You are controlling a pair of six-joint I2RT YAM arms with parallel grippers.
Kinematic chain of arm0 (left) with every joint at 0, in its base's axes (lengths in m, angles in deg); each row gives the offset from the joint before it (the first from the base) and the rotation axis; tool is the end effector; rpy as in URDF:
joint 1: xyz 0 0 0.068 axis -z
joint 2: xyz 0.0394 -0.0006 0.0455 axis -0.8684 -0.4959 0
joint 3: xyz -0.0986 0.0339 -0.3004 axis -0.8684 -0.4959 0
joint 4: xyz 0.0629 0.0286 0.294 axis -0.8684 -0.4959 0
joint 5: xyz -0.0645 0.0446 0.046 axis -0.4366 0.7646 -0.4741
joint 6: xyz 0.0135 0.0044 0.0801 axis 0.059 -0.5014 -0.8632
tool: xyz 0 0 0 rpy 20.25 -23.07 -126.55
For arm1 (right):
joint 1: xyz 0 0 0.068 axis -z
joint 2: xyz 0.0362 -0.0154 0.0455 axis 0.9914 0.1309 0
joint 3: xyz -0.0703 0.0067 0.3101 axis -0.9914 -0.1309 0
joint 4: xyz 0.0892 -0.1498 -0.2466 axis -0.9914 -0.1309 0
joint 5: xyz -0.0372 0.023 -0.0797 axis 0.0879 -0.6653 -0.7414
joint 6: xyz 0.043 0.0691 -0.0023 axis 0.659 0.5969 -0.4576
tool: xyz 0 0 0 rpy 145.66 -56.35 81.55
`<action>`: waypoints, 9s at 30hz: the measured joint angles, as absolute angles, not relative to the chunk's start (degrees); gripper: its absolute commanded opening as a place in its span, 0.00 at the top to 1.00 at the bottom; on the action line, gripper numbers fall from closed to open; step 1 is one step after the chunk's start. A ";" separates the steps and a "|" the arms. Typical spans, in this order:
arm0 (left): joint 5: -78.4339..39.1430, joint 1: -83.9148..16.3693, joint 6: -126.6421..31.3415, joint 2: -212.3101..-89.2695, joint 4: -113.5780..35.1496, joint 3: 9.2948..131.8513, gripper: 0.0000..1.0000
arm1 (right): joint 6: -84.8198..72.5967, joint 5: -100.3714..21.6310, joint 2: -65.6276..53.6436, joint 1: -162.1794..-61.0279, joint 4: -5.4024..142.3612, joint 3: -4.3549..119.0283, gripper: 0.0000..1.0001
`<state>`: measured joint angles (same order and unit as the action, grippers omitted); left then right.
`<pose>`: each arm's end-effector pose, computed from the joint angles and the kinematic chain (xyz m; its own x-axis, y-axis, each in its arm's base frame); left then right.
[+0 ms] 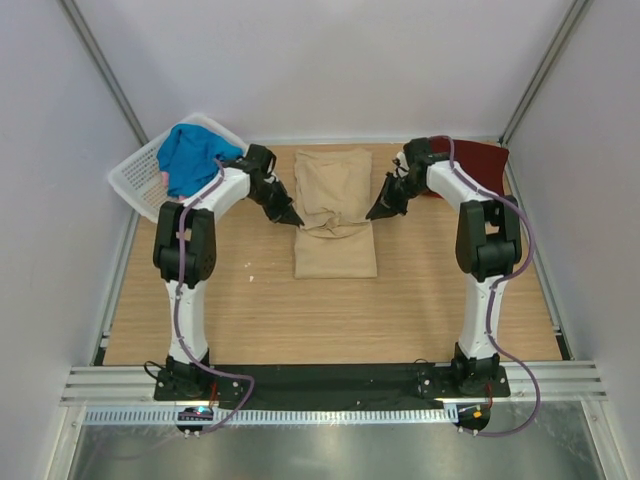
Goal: Fold and stack the t-shirts
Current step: Fold the tshirt
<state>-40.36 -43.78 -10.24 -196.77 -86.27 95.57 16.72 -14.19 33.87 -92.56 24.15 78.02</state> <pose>0.4861 -0.1796 0.1883 -0.9002 -0.4219 0.1083 -0.4048 0.7186 -0.5655 0.4984 0.1275 0.1895 -0.9668 0.2503 -0.0524 0.1664 0.7714 0.6142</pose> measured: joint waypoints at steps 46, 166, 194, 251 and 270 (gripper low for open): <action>-32.92 -33.05 -17.52 -187.48 -74.97 73.17 0.79 | 15.02 -13.01 21.50 -98.73 42.86 43.20 0.99; -24.92 -40.26 -3.42 -168.72 -89.24 77.89 1.00 | 19.50 -22.94 8.04 -101.83 24.43 60.31 0.99; -34.10 -49.55 -14.72 -204.50 -87.18 110.93 0.72 | 16.39 -19.44 41.98 -95.25 27.97 92.03 0.79; -25.80 -39.74 -26.59 -169.47 -82.29 67.66 0.44 | 14.86 -19.66 10.86 -101.15 43.08 45.80 0.34; -28.75 -42.08 -30.21 -188.09 -80.93 83.15 0.55 | 9.66 -20.47 26.24 -99.67 38.57 61.60 0.52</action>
<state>-28.75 -42.08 -30.21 -188.09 -80.93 83.15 9.66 -20.47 26.24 -99.67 38.57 61.60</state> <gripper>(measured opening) 0.468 0.497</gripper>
